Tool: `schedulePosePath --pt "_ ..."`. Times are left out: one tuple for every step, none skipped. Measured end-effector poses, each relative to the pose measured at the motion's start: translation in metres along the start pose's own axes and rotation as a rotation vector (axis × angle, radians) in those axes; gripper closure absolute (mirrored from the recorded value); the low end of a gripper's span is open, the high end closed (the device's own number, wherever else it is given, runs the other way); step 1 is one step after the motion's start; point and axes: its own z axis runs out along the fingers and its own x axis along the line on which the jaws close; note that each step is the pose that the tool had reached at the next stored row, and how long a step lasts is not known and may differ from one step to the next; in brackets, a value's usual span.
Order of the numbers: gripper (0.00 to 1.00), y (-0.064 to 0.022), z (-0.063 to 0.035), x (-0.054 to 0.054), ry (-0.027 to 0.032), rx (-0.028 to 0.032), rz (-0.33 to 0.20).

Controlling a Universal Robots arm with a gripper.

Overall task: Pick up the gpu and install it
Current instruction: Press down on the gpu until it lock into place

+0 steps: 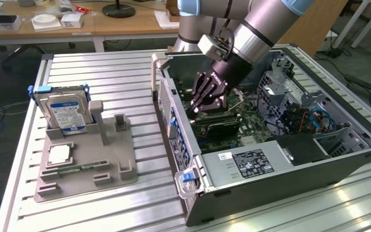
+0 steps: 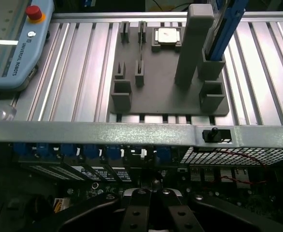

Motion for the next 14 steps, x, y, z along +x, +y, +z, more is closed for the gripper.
schedulePosePath --pt "0.90 0.0005 0.0003 0.0000 0.0002 -0.0003 0.000" --pt "0.90 0.0014 0.0008 0.0002 0.0004 -0.0003 -0.001" --pt "0.90 0.0023 0.0015 0.0003 0.0007 -0.0006 -0.001" --pt "0.90 0.0028 0.0021 0.0007 0.0011 -0.0010 -0.001" --pt "0.90 0.0030 0.0025 0.0012 0.0015 -0.0017 -0.002" --pt "0.90 0.0028 0.0030 0.0017 0.0018 -0.0024 -0.003" --pt "0.90 0.0025 0.0035 0.0024 0.0020 -0.0032 -0.003" --pt "0.90 0.0024 0.0039 0.0033 0.0022 -0.0039 -0.004" --pt "0.90 0.0021 0.0044 0.0036 0.0023 -0.0046 -0.005" --pt "0.90 0.0019 0.0049 0.0038 0.0025 -0.0048 -0.005" --pt "0.90 0.0017 0.0052 0.0039 0.0029 -0.0051 -0.005" --pt "0.90 0.0015 0.0055 0.0040 0.0032 -0.0052 -0.006" --pt "0.90 0.0012 0.0056 0.0040 0.0034 -0.0057 -0.006" --pt "0.90 0.0006 0.0052 0.0041 0.0036 -0.0070 -0.006"
